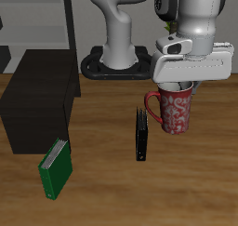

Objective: Place the red mug on top of the shelf

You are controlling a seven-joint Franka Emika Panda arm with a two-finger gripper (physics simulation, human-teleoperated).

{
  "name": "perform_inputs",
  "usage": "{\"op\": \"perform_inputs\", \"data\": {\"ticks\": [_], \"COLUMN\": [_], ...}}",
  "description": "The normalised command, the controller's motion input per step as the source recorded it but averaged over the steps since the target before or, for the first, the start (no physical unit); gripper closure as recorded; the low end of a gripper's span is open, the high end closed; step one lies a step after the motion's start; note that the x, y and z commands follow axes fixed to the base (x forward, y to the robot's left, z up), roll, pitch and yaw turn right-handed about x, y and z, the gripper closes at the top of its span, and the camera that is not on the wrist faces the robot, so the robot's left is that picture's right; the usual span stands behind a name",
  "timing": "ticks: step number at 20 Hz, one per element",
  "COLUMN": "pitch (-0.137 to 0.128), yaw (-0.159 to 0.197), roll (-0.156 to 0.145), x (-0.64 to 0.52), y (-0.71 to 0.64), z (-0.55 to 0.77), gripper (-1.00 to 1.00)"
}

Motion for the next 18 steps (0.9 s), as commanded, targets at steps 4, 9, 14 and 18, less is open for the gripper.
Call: {"op": "perform_inputs", "data": {"ticks": [4,9,14,18], "pitch": [0.021,0.01,0.013,-0.005], "yaw": [-0.017,-0.005,-0.036,0.01], "roll": [-0.014,0.01,0.048,0.047], "x": [-0.21,-0.38,-0.52,-0.51], "y": [-0.19,-0.23,-0.31,-0.32], "z": [0.41,0.35,0.38,0.26], "gripper": [1.0,1.0,1.0,1.0]}}
